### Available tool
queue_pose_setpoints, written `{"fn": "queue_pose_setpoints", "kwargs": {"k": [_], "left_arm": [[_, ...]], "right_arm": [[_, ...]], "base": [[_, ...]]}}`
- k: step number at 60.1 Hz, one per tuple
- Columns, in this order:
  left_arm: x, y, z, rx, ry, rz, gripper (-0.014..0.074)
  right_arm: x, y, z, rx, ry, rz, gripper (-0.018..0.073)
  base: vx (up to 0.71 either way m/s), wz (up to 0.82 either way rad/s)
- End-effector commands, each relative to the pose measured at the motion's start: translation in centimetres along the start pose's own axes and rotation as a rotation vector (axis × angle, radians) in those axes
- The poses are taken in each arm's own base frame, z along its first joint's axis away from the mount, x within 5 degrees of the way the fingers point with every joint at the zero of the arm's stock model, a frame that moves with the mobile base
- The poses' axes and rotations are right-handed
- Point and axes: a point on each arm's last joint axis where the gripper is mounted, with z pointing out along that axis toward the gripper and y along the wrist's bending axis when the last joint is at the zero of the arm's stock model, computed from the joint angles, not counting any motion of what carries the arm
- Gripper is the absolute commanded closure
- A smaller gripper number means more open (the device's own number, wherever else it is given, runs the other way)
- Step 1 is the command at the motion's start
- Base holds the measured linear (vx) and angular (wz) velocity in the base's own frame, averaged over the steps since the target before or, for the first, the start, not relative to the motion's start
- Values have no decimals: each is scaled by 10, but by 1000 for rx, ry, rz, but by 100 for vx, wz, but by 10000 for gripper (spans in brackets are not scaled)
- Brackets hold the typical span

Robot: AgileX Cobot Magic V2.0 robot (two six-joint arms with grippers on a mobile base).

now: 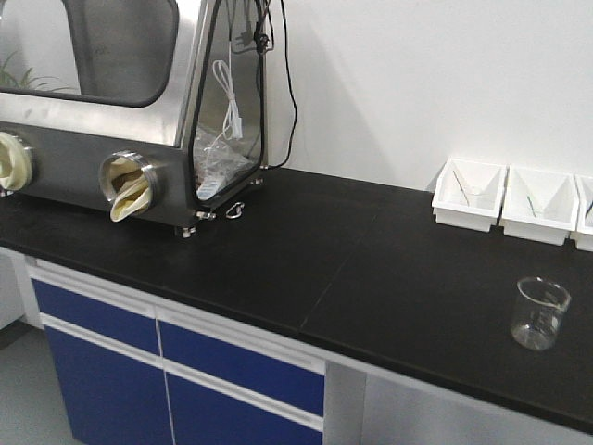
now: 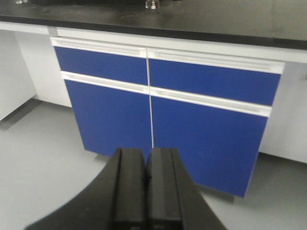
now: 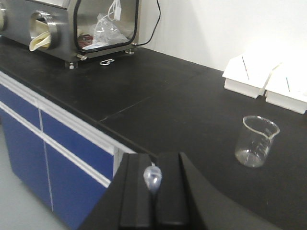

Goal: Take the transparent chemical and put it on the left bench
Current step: 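Drive the base to the bench with the three white bins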

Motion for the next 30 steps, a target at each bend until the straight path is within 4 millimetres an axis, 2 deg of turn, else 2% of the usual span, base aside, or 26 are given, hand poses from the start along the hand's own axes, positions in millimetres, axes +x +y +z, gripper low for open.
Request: {"fn": "queue_pose_setpoints", "kwargs": {"k": [1,16,30], "left_arm": [[-3,0,-1,-2,-81,-9,600],[-3,0,-1,-2,-81,-9,600],[-3,0,-1,-2,-81,-9,600]], "right_arm": [[-17,0,-2,-9,-106,-19,561],[-17,0,-2,-9,-106,-18,561],[-17,0,-2,-9,-106,-18,561]], "base": [[41,-6],[39,-12],[35,-38]]}}
